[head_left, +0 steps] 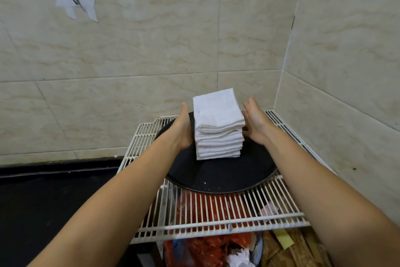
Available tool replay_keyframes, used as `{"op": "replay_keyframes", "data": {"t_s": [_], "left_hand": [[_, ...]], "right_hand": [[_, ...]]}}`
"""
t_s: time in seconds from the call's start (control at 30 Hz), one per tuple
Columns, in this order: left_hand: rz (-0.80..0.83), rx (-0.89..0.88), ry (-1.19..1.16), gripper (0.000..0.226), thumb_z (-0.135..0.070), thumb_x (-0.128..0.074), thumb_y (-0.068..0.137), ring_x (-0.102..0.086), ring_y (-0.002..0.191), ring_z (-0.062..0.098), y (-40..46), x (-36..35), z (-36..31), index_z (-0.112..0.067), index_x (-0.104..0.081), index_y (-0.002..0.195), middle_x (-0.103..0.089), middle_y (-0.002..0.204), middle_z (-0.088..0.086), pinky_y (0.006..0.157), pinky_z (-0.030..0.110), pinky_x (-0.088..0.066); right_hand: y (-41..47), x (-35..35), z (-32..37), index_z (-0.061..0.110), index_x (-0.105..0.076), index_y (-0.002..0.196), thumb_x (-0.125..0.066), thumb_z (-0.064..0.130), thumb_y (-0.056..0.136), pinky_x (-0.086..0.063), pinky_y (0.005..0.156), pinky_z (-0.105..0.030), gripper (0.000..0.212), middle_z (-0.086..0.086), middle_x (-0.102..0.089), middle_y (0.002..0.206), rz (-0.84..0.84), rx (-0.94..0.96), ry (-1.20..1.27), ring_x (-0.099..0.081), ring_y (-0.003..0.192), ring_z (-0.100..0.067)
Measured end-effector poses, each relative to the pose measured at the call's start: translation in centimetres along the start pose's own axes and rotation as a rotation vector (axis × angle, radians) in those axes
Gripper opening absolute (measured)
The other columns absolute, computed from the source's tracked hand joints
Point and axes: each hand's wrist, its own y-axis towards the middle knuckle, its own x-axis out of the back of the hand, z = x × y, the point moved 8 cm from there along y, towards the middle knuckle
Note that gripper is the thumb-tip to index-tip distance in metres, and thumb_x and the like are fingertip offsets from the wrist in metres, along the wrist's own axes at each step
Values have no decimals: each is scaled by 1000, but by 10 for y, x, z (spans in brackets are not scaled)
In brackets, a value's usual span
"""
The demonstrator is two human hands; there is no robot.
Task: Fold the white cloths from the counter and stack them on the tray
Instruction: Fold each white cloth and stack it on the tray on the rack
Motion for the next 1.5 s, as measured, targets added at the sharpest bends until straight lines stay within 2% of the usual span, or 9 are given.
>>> {"op": "replay_keyframes", "data": {"t_s": [0.13,0.23,0.4,0.57,0.67,0.83,1.0,1.17,1.5], "left_hand": [[69,0,18,83,-72,-13,89,-63,110,27,15,-15,-13,-14,-53,131,-64,125,11,81,35,-53],[96,12,76,73,-66,-18,92,-66,98,27,21,-21,-14,-14,-59,122,-69,113,11,80,33,-54],[182,17,96,56,-52,-28,95,-66,100,27,32,-20,-15,-14,-66,111,-70,111,10,97,40,-49],[227,26,223,75,-64,-12,94,-57,108,30,47,10,-28,-11,-50,131,-59,125,13,90,40,-45],[462,90,287,84,-71,-7,89,-38,134,19,61,4,-41,-13,-42,138,-45,142,5,111,43,-24],[766,208,383,81,-74,-13,87,-65,90,22,65,-38,-40,-15,-68,97,-71,98,7,80,34,-44],[800,306,426,65,-66,-31,91,-62,103,25,88,-35,-8,-13,-66,105,-65,118,10,87,37,-47],[852,286,379,43,-45,-38,97,-65,93,21,88,-26,-3,-11,-64,101,-71,101,7,81,31,-52],[913,279,379,51,-49,-30,99,-67,94,21,89,-28,-4,-11,-65,102,-69,109,7,89,35,-47]], "right_hand": [[11,-6,10,25,-58,102,-13,58,98,-48,79,-30,56,2,-67,87,-1,19,22,-64,86,-13],[9,-14,3,20,-63,85,-22,59,97,-46,58,-26,58,2,-72,71,-2,9,70,-68,63,-12],[3,-10,-2,21,-62,95,-24,54,98,-45,63,-29,50,-2,-69,83,-126,3,148,-63,78,-18],[-48,20,-18,20,-37,143,-23,44,100,-38,101,-36,52,-1,-44,142,-547,29,368,-43,132,-23],[-75,8,-47,24,-45,135,-25,43,101,-39,94,-23,44,2,-47,140,-723,87,419,-53,111,-14],[-67,-28,-74,28,-15,152,-20,53,98,-20,117,-36,60,8,-21,157,-902,90,397,-27,142,-17],[-54,-38,-69,31,3,151,-16,47,99,-14,119,-49,58,2,-8,161,-1089,151,432,-13,147,-22],[-47,-45,-60,26,4,151,-15,43,100,-8,119,-50,57,-1,-1,161,-1238,194,425,-3,148,-23],[-55,-45,-68,35,4,150,-15,52,91,-10,118,-51,64,6,-6,161,-1268,178,514,-7,148,-21]]}}
